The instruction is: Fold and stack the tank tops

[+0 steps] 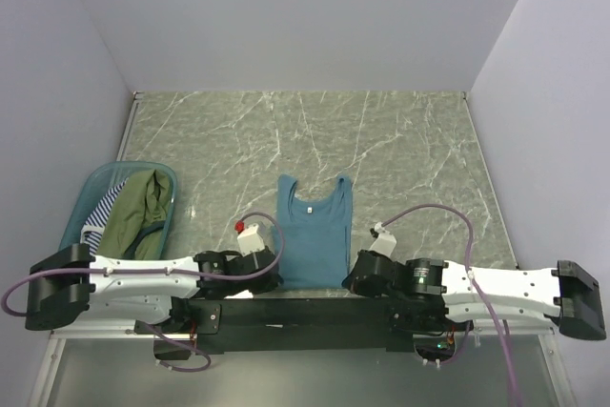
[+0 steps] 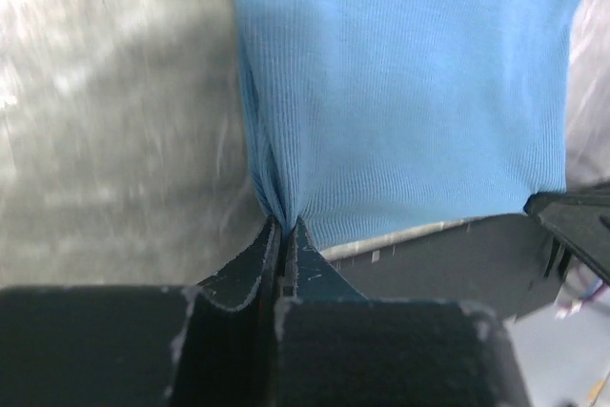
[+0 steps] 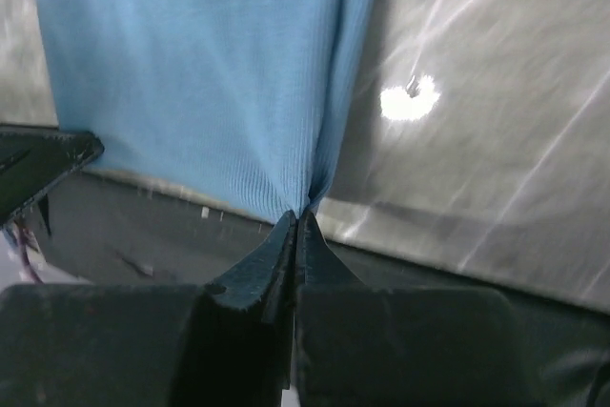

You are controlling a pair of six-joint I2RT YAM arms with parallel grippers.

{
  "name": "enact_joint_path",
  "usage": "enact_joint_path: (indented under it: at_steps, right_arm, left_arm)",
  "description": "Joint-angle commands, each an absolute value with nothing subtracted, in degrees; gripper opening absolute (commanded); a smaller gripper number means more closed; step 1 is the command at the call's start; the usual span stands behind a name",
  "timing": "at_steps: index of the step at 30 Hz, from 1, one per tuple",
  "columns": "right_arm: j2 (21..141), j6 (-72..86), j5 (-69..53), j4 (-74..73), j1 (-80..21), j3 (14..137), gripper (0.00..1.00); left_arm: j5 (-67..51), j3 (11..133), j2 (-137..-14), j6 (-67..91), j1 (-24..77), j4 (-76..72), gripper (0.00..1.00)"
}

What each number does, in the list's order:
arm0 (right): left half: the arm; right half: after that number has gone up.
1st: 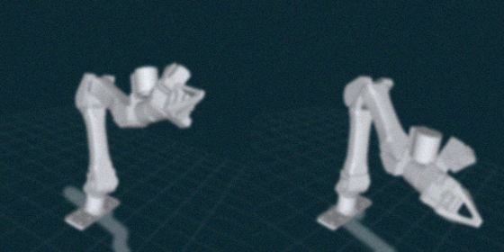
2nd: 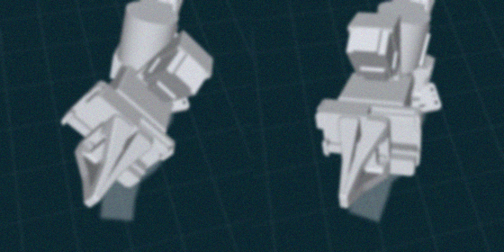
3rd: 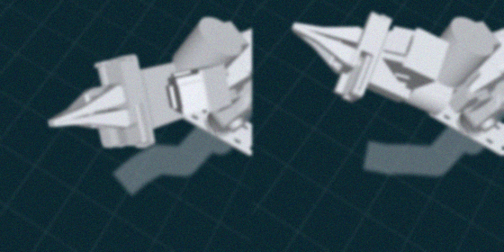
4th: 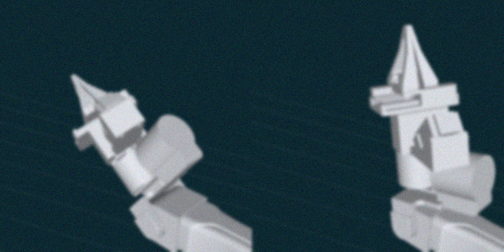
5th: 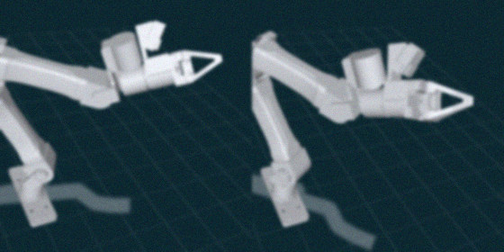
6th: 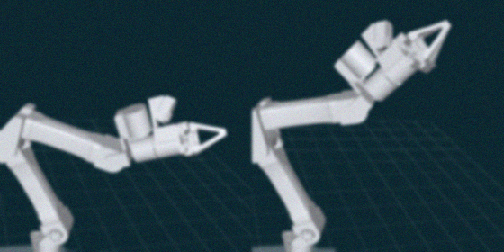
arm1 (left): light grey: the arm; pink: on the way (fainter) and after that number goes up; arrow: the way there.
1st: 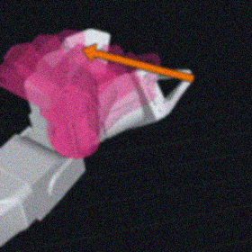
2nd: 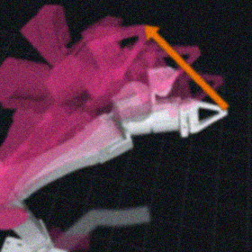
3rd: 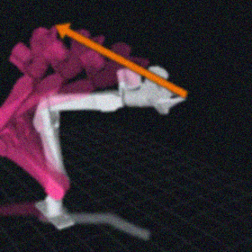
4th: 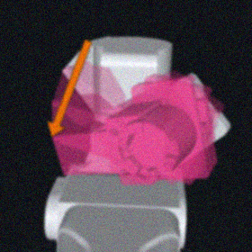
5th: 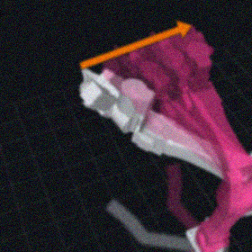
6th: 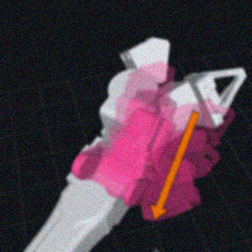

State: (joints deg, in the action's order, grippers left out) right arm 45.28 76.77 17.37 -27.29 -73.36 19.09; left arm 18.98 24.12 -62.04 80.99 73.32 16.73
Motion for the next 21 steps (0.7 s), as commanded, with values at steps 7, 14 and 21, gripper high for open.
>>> enact_joint_path:
  at_steps: [7, 14, 21]
  right_arm:
    - [49.31, 84.55, 28.55, -39.02, -83.76, 31.54, 0.00]
    - [47.90, 68.16, 24.19, -34.48, -66.85, 35.59, 0.00]
    - [55.08, 50.12, 13.83, -29.10, -45.58, 44.72, 0.00]
  left_arm:
    - [27.06, 32.50, -55.03, 83.77, 78.23, 28.47, 0.01]
    - [23.40, 39.37, -57.56, 70.86, 64.62, 23.83, 0.00]
    - [13.31, 48.93, -68.87, 60.05, 47.41, 15.13, 0.00]
